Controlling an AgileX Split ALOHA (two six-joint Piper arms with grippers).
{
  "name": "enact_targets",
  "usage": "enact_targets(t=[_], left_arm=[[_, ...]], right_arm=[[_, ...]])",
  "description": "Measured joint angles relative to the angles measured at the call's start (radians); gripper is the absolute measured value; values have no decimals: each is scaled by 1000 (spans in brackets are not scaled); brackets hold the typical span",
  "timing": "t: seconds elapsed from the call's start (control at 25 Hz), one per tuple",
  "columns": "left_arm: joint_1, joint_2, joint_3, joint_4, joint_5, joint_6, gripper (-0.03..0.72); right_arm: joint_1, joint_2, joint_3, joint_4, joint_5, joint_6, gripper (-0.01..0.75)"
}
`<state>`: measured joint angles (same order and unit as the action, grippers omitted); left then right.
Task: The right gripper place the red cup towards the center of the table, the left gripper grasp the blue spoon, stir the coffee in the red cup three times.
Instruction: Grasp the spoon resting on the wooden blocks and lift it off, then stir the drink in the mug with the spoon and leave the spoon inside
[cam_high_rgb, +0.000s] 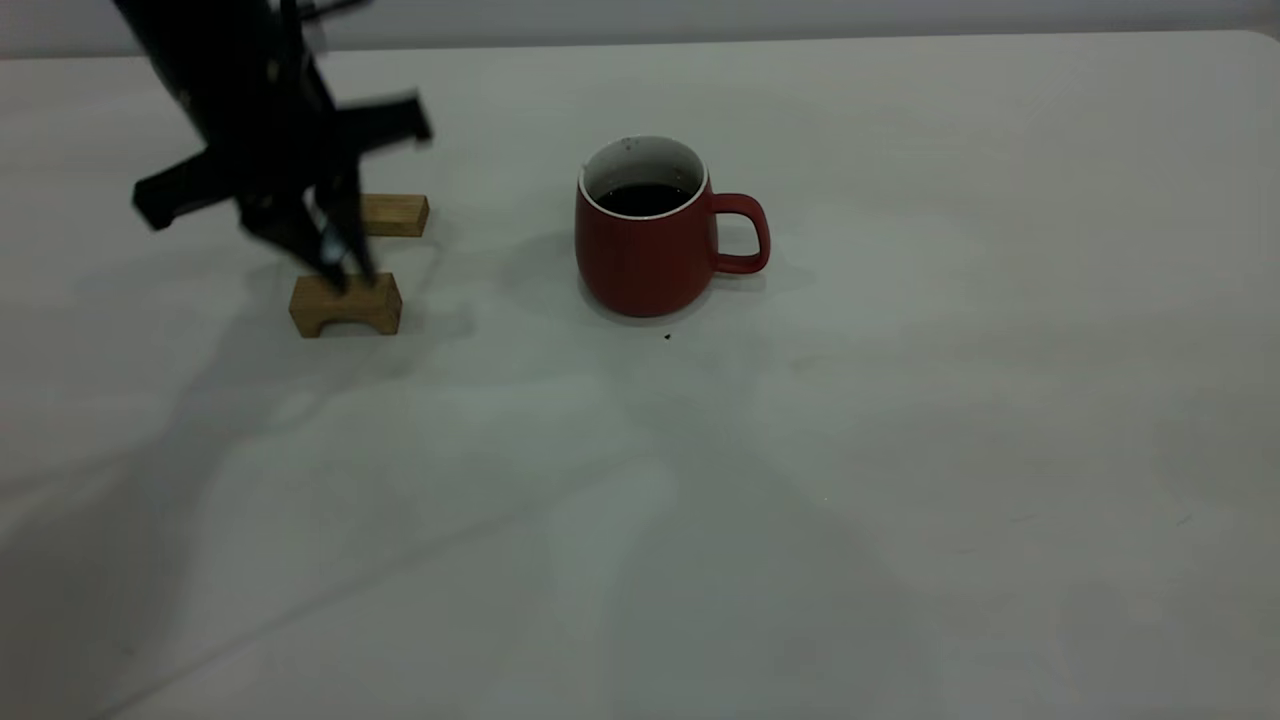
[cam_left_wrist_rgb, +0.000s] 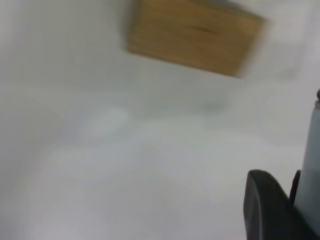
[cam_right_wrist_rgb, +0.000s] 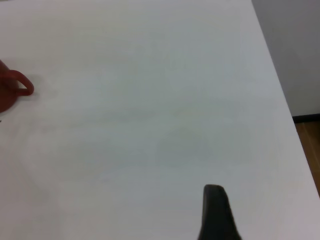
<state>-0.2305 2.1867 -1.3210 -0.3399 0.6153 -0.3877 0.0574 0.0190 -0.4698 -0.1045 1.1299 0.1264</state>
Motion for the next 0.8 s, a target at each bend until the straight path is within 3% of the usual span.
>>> enact_targets(t=[0.56, 0.68, 0.8], left_arm=[[0, -41, 0, -1097, 205, -13, 140], [0, -38, 0, -1232, 251, -15, 140], [-19, -38, 0, -1333, 207, -41, 140]], right_arm=[[0, 0, 0, 0, 0, 0, 547], [0, 0, 0, 0, 0, 0, 547], [0, 0, 0, 0, 0, 0, 547]])
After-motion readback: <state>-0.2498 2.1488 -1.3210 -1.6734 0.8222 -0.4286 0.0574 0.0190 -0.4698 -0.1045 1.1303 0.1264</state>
